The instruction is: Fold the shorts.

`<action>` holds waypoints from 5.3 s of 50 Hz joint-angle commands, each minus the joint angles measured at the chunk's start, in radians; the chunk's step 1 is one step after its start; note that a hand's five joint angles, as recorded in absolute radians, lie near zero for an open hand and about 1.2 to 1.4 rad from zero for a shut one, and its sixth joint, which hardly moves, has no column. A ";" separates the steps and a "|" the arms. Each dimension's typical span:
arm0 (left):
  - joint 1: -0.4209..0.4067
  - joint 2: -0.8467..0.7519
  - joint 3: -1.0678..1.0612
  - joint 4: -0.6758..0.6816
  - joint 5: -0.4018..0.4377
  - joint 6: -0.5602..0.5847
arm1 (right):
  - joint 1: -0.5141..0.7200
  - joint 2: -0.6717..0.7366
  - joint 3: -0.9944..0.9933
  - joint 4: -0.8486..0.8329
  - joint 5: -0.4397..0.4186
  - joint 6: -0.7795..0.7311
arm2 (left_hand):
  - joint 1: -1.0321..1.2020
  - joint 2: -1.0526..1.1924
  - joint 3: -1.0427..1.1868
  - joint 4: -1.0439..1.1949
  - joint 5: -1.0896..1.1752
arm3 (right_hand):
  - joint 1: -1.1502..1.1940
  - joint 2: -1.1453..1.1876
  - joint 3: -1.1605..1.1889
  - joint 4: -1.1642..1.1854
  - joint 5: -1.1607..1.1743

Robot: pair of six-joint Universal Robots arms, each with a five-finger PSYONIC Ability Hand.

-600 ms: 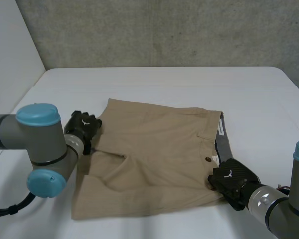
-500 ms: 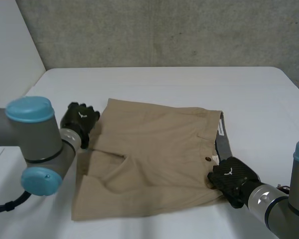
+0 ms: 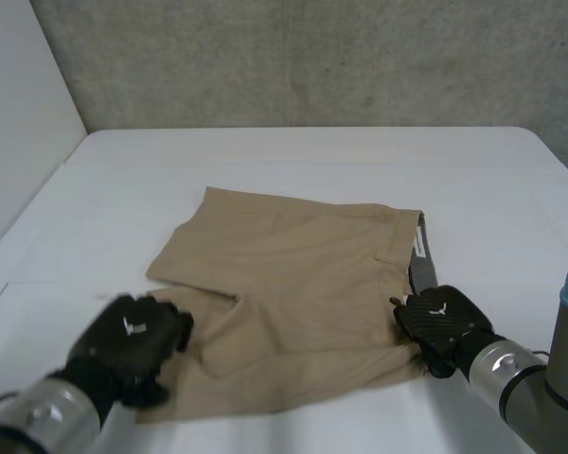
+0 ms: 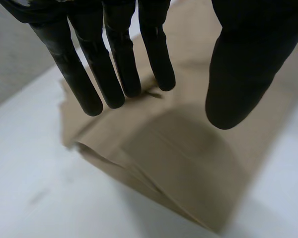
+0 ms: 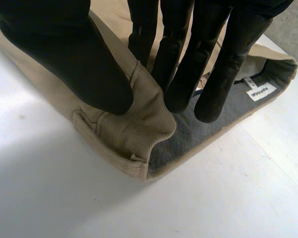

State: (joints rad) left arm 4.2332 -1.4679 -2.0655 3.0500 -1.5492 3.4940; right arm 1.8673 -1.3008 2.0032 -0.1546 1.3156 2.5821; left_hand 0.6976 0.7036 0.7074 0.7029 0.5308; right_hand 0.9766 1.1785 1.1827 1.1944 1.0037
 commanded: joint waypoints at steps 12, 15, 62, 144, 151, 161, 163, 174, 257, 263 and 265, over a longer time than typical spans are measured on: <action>0.048 -0.180 -0.136 0.225 0.035 0.011 | 0.001 0.002 0.002 -0.011 -0.012 0.004 | -0.088 -0.094 -0.098 -0.093 -0.095 | 0.420 0.218 0.214 0.202 0.218; 0.050 -0.213 -0.127 0.242 0.035 0.013 | -0.002 0.002 0.003 -0.013 -0.012 0.004 | -0.099 -0.105 -0.109 -0.105 -0.107 | 0.420 0.218 0.214 0.202 0.218; 0.048 0.320 -0.009 -0.080 0.041 0.019 | -0.002 -0.420 -0.096 0.573 -0.016 -0.309 | 0.699 0.693 0.689 0.693 0.691 | 0.420 0.218 0.214 0.202 0.218; -0.015 -0.351 0.283 0.489 -0.038 -0.234 | 0.003 0.052 -0.321 0.158 0.070 0.147 | -0.493 -0.499 -0.503 -0.498 -0.501 | -0.718 -0.920 -0.925 -0.936 -0.920; 0.013 -0.370 0.266 0.494 -0.042 -0.234 | -0.037 0.144 -0.233 -0.054 0.054 0.147 | -0.493 -0.499 -0.503 -0.498 -0.501 | -0.475 -0.677 -0.681 -0.693 -0.677; 0.027 -0.417 0.268 0.507 -0.042 -0.233 | -0.059 0.268 -0.279 -0.115 0.054 0.135 | -0.496 -0.502 -0.506 -0.501 -0.504 | -0.085 -0.287 -0.291 -0.303 -0.287; 0.030 -0.423 0.268 0.507 -0.042 -0.233 | -0.060 0.273 -0.288 -0.118 0.051 0.135 | -0.496 -0.502 -0.506 -0.501 -0.504 | 0.226 0.024 0.020 0.008 0.024; 0.024 -0.420 0.258 0.506 -0.045 -0.233 | -0.141 0.140 -0.273 -0.042 0.082 -0.005 | -0.496 -0.502 -0.506 -0.501 -0.504 | 0.420 0.218 0.214 0.202 0.218; -0.272 -0.899 0.877 0.001 -0.203 -0.372 | 0.093 0.408 -0.659 0.233 -0.006 0.132 | -0.493 -0.499 -0.503 -0.498 -0.501 | -0.802 -1.004 -1.008 -1.020 -1.004; -0.271 -0.816 0.877 -0.002 -0.193 -0.374 | 0.085 0.345 -0.658 0.231 0.005 0.118 | -0.499 -0.505 -0.509 -0.504 -0.507 | -0.802 -1.004 -1.008 -1.020 -1.004; -0.266 -0.772 0.874 -0.002 -0.192 -0.375 | 0.088 0.278 -0.656 0.227 0.004 0.128 | -0.499 -0.505 -0.509 -0.504 -0.507 | -0.802 -1.004 -1.008 -1.020 -1.004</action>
State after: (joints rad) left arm 3.9607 -2.3464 -1.1896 3.0499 -1.7501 3.1214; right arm 1.9583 -0.9089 1.3437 0.0777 1.3146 2.7060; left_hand 0.1912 0.2079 0.2058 0.2014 0.0457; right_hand 0.1699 0.2160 0.2094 0.2337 0.0559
